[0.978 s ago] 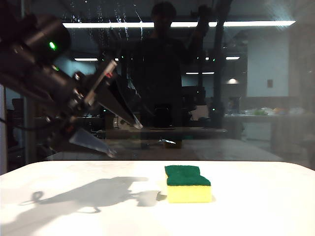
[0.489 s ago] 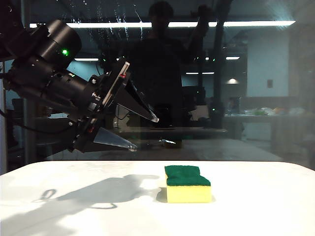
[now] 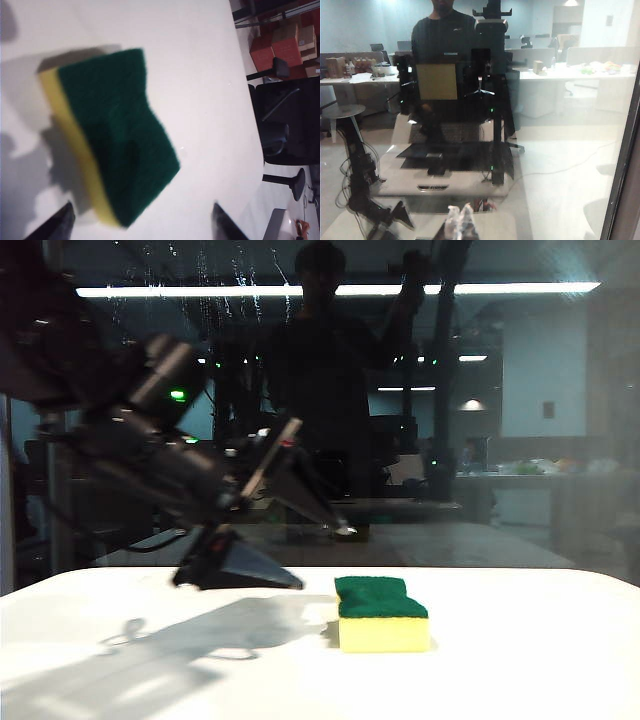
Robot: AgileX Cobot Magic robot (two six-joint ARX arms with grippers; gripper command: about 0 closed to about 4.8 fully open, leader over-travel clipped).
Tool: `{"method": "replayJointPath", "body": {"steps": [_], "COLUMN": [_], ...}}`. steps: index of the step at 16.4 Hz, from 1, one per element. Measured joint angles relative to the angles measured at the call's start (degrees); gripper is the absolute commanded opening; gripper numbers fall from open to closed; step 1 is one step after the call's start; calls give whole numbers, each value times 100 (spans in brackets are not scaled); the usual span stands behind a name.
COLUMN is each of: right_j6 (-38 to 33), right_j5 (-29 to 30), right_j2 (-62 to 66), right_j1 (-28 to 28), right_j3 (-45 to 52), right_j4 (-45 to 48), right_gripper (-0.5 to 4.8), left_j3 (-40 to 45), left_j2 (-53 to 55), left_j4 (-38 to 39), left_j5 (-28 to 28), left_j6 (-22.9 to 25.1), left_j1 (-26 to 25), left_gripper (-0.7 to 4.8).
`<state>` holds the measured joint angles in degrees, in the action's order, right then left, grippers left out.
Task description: Reach upward to find where there is water on the glass, pick up the sponge from the table, dry the water, and finally place the sponge back on the table.
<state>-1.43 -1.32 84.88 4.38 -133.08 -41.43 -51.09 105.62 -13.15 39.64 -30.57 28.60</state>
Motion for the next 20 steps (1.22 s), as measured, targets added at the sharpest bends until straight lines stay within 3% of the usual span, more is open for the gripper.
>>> {"method": "replayJointPath", "body": {"steps": [11,15,16,18,20], "right_j6": [2,2,2,2,2], "right_j5": [0,0,-2,0,-2], "right_j2": [0,0,0,0,0], "right_j1": [0,0,0,0,0], "right_j3": [0,0,0,0,0], "right_j4": [-2,-2,-2,-9,-9], "right_gripper": [-9,-9,-9,-9,-9], "left_j3": [-1123,-1239,-1250,-1266,-1261], "left_j2": [1019,1126,1158,1163,1220], "left_j4": [455,778,767,778,852], "left_j5": [-151,-627,-658,-890,-1032], "left_j6": [-11,7,9,15,-2], "left_j1": [173,387,442,533,568], "left_gripper": [349,339,312,167,86]}}
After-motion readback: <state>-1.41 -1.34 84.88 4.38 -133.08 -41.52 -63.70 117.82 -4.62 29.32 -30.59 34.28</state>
